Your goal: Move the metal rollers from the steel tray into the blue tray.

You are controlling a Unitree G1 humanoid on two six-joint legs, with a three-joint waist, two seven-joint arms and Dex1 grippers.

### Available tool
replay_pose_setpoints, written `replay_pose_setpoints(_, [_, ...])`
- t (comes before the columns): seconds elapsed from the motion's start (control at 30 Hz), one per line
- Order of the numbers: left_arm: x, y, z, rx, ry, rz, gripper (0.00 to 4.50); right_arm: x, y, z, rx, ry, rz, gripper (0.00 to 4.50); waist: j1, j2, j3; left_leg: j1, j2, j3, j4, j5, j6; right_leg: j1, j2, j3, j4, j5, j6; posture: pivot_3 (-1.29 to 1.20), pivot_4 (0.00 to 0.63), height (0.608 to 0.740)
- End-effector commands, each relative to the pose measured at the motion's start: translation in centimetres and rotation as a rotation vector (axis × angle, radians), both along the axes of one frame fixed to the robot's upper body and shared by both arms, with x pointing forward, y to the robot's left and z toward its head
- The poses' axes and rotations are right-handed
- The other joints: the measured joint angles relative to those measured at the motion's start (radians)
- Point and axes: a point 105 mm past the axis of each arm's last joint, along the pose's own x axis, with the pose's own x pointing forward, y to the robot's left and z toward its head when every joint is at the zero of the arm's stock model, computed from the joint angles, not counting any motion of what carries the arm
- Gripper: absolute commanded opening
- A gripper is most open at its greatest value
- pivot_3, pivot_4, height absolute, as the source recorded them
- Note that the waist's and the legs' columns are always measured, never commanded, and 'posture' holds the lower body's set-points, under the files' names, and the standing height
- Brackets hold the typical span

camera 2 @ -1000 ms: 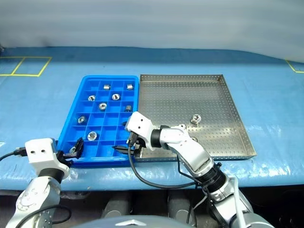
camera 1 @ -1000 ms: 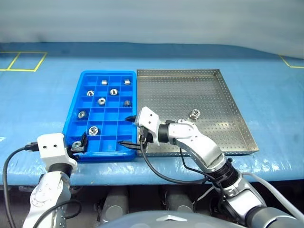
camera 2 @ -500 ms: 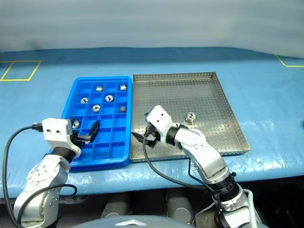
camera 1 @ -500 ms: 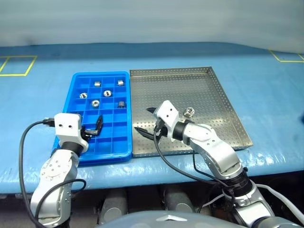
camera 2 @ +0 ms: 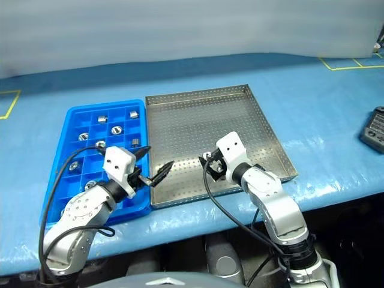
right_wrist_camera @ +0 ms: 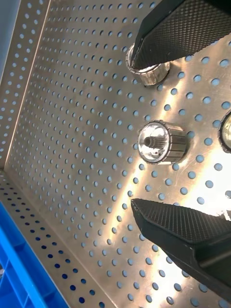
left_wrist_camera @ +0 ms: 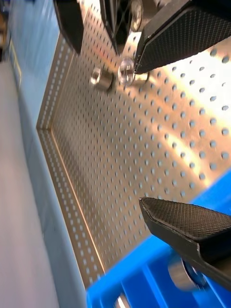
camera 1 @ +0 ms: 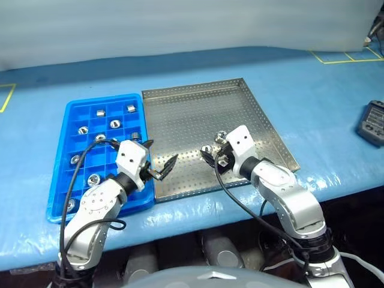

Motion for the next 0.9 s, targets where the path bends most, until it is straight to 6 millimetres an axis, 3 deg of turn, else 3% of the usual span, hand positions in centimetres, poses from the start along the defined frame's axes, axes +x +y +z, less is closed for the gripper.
replay_pose_setpoints(0.03, [-1.1,-1.3,0.2,0.021,-0.003,-0.112,4.46,-0.1,-0.3,1.0,0.01,-0.031,-0.016,4.5,-0.009,0.0,0.0,0.0,0.0,0.0,0.0,0.0,0.0,0.0,0.0,0.0,0.0,0.0,0.0,-0.2,0.15,0.74])
replay_pose_setpoints(0.27, [-3.5,-2.7,-1.1,0.068,0.051,-0.26,4.46,-1.0,-1.2,-1.0,-0.03,0.05,-0.028,4.5,-0.023,0.0,0.0,0.0,0.0,0.0,-0.001,0.0,0.0,0.0,0.0,0.0,-0.001,-0.001,0.0,-0.18,0.15,0.74])
replay_pose_setpoints(0.73, [-3.6,-2.7,-1.1,0.051,0.039,-0.233,4.46,-0.6,-0.6,-4.1,-0.024,0.174,-0.034,4.5,-0.025,0.0,0.0,0.001,0.0,0.0,-0.002,0.0,0.0,0.0,0.0,0.0,0.0,-0.001,-0.001,-0.17,0.15,0.74])
replay_pose_setpoints(0.9, [-3.6,-2.5,-1.2,0.052,0.04,-0.222,4.46,-0.4,-1.5,-5.0,-0.04,0.242,-0.091,4.5,-0.019,0.0,0.0,0.001,0.0,0.0,-0.002,0.0,0.0,0.0,0.0,0.0,0.0,-0.001,-0.001,-0.16,0.15,0.74])
